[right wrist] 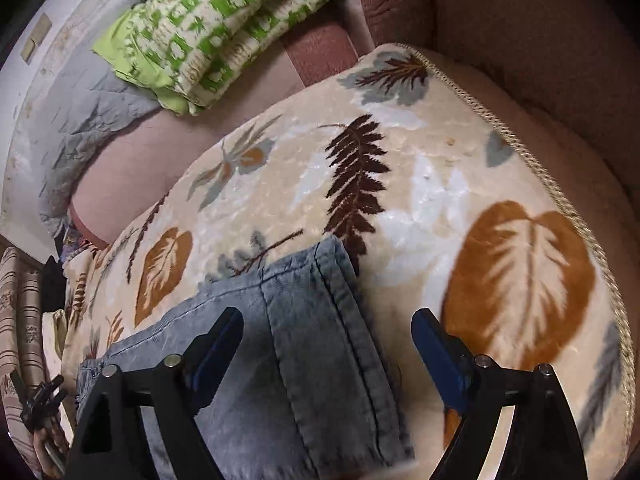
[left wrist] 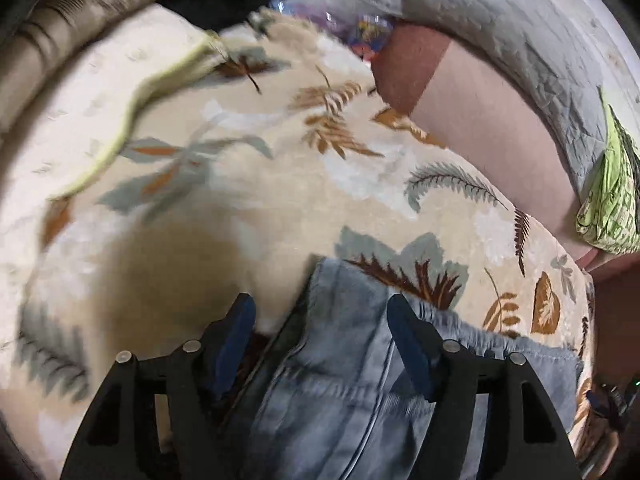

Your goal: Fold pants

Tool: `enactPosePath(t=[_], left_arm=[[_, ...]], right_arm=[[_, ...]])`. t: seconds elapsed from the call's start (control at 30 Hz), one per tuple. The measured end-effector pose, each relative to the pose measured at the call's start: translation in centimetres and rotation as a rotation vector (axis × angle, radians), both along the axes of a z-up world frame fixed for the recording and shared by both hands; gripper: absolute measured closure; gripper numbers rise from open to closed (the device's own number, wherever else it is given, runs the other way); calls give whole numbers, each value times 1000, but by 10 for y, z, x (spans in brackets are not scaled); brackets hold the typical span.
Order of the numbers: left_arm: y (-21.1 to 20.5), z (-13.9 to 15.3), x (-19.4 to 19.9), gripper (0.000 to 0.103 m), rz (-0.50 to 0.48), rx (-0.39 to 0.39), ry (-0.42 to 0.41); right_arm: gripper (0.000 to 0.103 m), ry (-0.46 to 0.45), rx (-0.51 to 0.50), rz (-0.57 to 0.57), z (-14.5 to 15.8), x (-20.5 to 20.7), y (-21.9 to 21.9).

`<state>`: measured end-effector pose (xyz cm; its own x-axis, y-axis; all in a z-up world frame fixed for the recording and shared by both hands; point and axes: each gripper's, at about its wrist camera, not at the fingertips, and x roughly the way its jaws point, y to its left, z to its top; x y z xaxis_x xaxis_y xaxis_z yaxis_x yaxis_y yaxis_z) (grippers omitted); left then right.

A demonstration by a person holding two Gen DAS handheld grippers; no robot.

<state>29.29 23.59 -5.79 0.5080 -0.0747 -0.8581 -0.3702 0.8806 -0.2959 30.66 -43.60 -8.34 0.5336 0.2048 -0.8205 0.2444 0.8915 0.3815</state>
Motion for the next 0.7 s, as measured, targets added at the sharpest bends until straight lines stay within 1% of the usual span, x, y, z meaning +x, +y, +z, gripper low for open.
enactPosePath(t=[0.07, 0.1, 0.17, 0.23, 0.3, 0.33, 0.37, 0.4, 0.43, 0.47, 0.5, 0.53, 0.57, 0.6, 0.63, 0.7], left_arm=[[-9, -9, 12, 45, -21, 1, 18], [-11, -13, 17, 46, -31, 0, 32], [-13, -23, 23, 46, -20, 2, 67], [-12, -27, 24, 46, -8, 8, 55], [-16, -29, 25, 46, -29, 14, 53], [-18, -30, 27, 49, -41, 24, 51], [-22, -30, 29, 60, -51, 59, 55], [-24, -30, 32, 75, -50, 91, 67], [-24, -33, 33, 79, -43, 106, 81], [-22, -34, 33, 82, -35, 99, 79], [-22, -34, 33, 87, -30, 98, 80], [-22, -34, 34, 88, -34, 99, 84], [-22, -33, 34, 91, -47, 99, 95], [-23, -31, 33, 92, -49, 106, 98], [-25, -28, 33, 92, -51, 115, 98], [-24, -16, 28, 93, -41, 130, 71]], right_arm=[[15, 8, 1, 3, -3, 6, -2], [15, 10, -2, 3, -5, 11, -2], [16, 15, -6, 4, -7, 19, -3], [16, 9, 2, 2, -5, 21, -5], [16, -5, -11, 14, -1, 25, -5], [16, -7, -16, 17, -1, 28, -5], [16, -1, -15, 21, -2, 30, -4], [17, 10, -18, 28, -5, 35, -2], [21, 31, -22, 37, -11, 41, 2], [26, 42, -8, 52, -15, 46, 5], [46, 52, -8, 83, -19, 51, 11], [74, 75, -63, 99, -23, 56, 19], [79, 83, -93, 98, -25, 57, 22], [84, 81, -100, 96, -25, 59, 24], [87, 71, -100, 87, -22, 58, 23], [88, 41, -112, 85, -13, 53, 25]])
